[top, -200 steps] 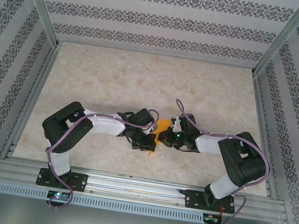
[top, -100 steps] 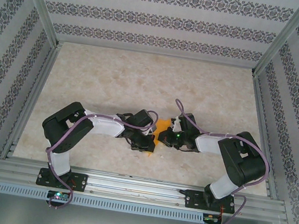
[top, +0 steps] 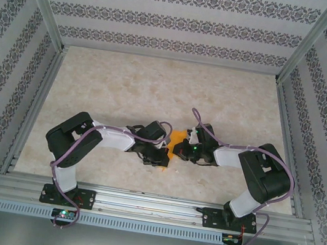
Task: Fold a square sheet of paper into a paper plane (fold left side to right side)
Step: Fold the wing for the fifth time at the center of the table.
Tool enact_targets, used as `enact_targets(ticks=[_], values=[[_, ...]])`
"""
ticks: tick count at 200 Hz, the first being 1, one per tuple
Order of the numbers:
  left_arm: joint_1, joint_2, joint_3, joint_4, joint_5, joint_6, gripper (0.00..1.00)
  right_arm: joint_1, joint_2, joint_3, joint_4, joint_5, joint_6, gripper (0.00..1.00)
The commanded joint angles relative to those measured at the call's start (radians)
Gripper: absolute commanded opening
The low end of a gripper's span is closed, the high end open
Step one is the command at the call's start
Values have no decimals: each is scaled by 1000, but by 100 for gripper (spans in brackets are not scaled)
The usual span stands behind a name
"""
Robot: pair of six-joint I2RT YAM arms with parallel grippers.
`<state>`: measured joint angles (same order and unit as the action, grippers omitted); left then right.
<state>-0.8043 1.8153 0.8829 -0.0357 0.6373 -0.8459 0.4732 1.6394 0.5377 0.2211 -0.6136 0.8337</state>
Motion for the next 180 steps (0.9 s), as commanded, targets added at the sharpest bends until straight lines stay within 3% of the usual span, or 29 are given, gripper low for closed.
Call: enact_targets(ticks=[1,105,180], values=[[-6,-14,-47,-41,-9,-18,0,-4,96,-47,-173,177,-47,0],[-24,-69,-168,12,19,-3,0,-7,90,-47,-195,183,-54,0],[-20,-190,-195,-19,-2,6,0,-5,89,-42,-204,183,-56,0]])
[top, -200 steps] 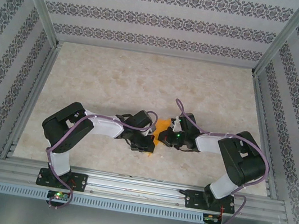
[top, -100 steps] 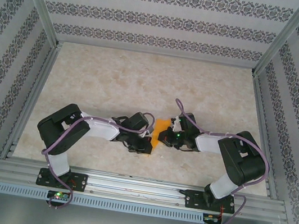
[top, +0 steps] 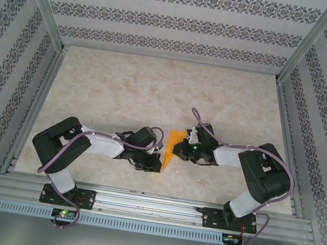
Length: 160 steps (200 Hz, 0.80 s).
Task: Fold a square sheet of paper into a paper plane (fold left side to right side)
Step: Fold the wing for the fifth time at the center of the table.
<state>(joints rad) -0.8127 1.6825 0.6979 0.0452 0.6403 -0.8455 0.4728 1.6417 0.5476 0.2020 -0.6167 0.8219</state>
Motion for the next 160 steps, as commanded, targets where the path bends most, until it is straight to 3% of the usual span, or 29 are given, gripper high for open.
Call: enact_targets(ticks=[1,43,115,160], values=[[-11,-60,-10,-102,-6,6,0,-5,87,-52,-186,186,-44,0],[41,-140,30,-107,-7,17,0,-2,83,-49,-190,187,-43,0],[37,38,170,-39,77,44,0,4,84,-44,-189,189,-39,0],[38,105,213,-89,27,91,0,15,86,-40,-185,187,-33,0]])
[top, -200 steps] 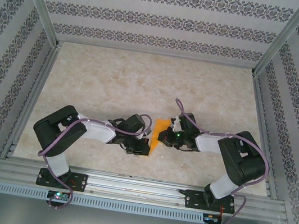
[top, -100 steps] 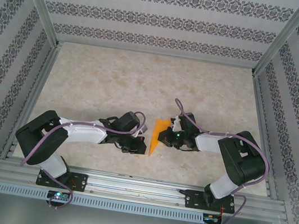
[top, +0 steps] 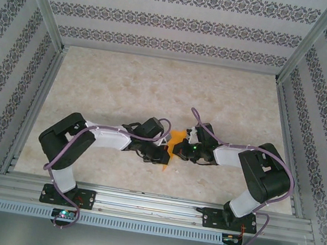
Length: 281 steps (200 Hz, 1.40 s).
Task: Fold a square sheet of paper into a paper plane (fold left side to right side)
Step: Fold the wing for the fifth time at the center of the table.
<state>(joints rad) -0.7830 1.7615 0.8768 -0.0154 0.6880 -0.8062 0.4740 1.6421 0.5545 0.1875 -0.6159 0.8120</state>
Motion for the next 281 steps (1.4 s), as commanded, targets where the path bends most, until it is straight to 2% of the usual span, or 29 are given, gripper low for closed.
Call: enact_targets(ticks=[1,30,64,115,164,281], values=[[8,27,34,-29,-23,53,0,14,86,-47,-170,186,-22,0],[8,46,19,-44,-70,58,0,15,77,-46,-169,188,-21,0],[7,61,-35,-8,-83,29,0,15,46,-28,-165,166,-19,0],[7,63,-61,-43,-109,31,0,17,-14,31,-138,102,-3,0],[6,61,-63,-57,-120,34,0,-12,-97,100,-146,91,-29,0],[4,28,-71,-50,-116,25,0,-92,78,150,-148,90,-85,0]])
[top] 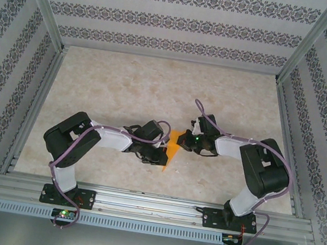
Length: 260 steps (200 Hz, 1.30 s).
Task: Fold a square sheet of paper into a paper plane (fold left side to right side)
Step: Fold the wing for the fifth time at the center of the table.
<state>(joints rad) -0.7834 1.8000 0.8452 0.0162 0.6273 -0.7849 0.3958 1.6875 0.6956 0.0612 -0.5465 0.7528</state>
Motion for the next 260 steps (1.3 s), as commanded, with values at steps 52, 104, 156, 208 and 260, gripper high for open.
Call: enact_targets(ticks=[52,104,156,208,260], values=[[9,-102,14,-122,-48,17,0,-13,70,-24,-68,39,-38,0],[10,-102,122,-180,-12,61,0,-13,64,-42,-74,45,-38,0],[10,13,191,-128,49,66,0,-11,70,-42,-78,54,-33,0],[15,87,223,-98,50,64,0,-3,82,-41,-81,60,-35,0],[15,122,219,-115,29,82,0,-3,90,-39,-93,75,-41,0]])
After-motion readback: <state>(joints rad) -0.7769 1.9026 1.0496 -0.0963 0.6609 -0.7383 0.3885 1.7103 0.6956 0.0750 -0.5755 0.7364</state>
